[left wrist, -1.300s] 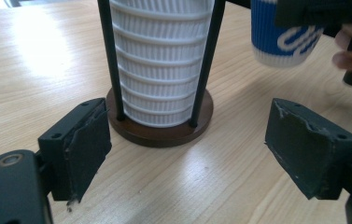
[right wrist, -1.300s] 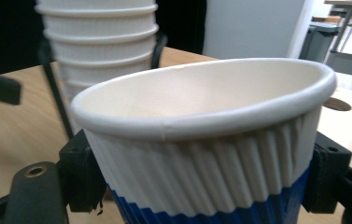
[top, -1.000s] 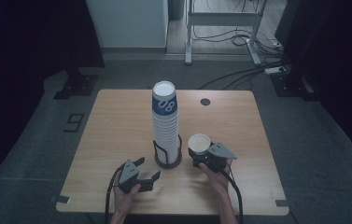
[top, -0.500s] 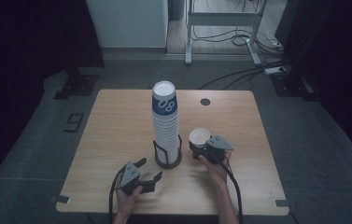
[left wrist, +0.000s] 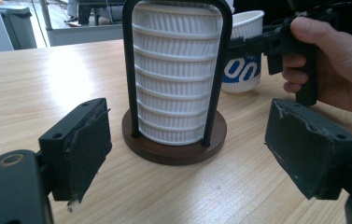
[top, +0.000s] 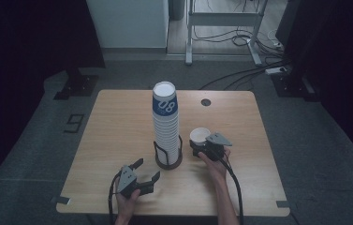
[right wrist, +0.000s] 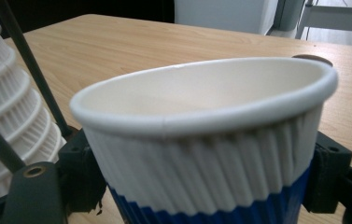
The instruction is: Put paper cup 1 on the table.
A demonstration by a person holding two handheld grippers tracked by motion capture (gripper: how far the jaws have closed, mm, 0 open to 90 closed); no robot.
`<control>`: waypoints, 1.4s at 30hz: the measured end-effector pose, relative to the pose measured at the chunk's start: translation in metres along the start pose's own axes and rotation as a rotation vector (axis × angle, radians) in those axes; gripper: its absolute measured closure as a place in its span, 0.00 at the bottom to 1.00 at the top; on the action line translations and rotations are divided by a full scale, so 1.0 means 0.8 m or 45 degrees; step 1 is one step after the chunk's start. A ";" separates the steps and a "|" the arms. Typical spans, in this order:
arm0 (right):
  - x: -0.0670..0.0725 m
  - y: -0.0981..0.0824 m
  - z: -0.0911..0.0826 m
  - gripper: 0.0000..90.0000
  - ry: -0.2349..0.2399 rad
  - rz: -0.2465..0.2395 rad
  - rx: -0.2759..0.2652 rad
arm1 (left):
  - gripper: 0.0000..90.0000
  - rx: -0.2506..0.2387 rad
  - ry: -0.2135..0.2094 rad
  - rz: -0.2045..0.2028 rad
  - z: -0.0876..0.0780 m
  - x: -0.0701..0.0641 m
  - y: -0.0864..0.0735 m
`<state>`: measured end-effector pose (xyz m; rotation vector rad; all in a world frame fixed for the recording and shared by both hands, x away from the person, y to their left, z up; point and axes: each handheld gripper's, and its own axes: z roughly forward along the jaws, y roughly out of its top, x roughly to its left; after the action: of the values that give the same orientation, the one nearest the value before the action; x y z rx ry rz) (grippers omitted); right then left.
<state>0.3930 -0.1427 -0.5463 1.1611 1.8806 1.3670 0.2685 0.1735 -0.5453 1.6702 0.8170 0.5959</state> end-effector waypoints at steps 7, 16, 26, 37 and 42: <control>-0.002 0.001 -0.005 0.21 0.007 0.032 0.043 | 0.20 0.006 -0.010 -0.002 0.000 0.001 0.000; -0.008 -0.002 -0.008 0.18 -0.005 0.024 0.108 | 0.16 0.009 0.004 -0.007 0.001 0.000 0.000; -0.008 -0.003 -0.006 0.14 -0.016 0.013 0.170 | 0.16 0.022 0.005 -0.019 0.002 0.001 0.001; -0.008 -0.006 -0.013 0.15 -0.033 0.024 0.229 | 0.16 0.029 0.005 -0.020 0.002 0.001 0.001; -0.006 -0.007 -0.025 0.16 -0.046 0.024 0.205 | 0.16 0.041 0.010 -0.012 0.004 0.001 0.002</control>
<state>0.3774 -0.1569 -0.5448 1.2756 1.9884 1.2147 0.2712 0.1719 -0.5446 1.6935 0.8436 0.5859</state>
